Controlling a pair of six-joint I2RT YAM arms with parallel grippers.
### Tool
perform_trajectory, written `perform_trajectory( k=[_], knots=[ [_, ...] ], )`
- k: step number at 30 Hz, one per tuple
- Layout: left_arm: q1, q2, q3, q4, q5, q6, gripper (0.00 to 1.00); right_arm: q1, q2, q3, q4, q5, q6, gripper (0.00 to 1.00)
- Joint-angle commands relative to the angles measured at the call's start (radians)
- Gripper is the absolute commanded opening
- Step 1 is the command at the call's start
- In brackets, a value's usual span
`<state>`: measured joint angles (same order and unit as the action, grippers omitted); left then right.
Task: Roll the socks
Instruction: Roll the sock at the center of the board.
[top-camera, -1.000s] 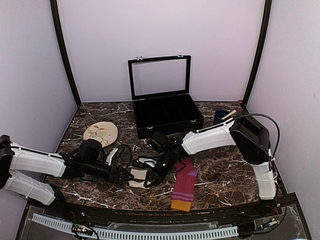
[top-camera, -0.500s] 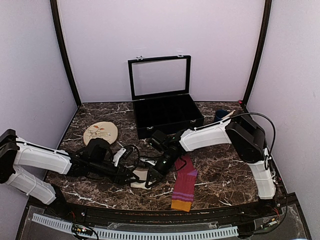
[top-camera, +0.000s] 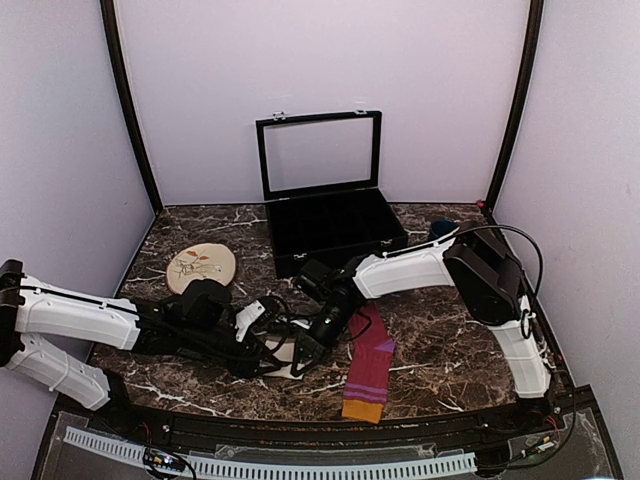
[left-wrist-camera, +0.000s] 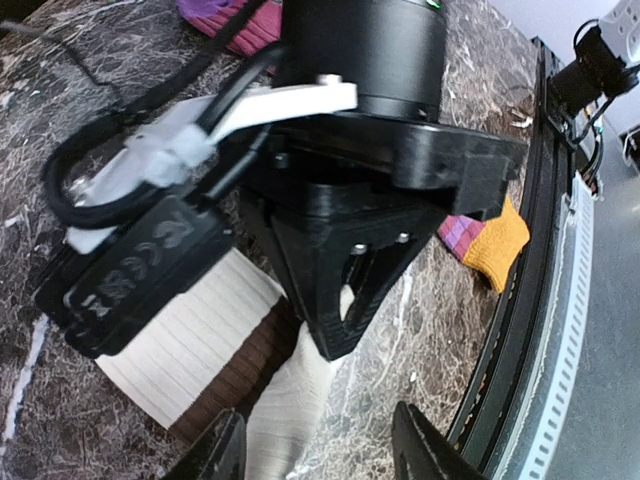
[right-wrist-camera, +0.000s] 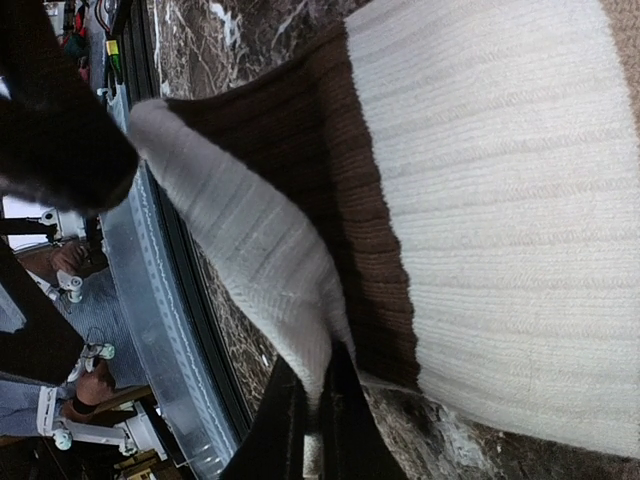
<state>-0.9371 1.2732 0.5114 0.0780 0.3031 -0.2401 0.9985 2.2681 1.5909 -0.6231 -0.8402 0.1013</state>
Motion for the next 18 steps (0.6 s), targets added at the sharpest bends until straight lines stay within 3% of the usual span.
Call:
perform_trajectory(
  k=[1,18],
  knots=[
    [-0.046,0.03,0.061,-0.102,-0.08,0.068,0.51,-0.012,0.034,0.026,-0.062,-0.001,-0.018,0.0],
    [-0.097,0.133,0.071,-0.139,-0.191,0.081,0.44,-0.029,0.038,0.031,-0.12,-0.021,-0.049,0.0]
  ],
)
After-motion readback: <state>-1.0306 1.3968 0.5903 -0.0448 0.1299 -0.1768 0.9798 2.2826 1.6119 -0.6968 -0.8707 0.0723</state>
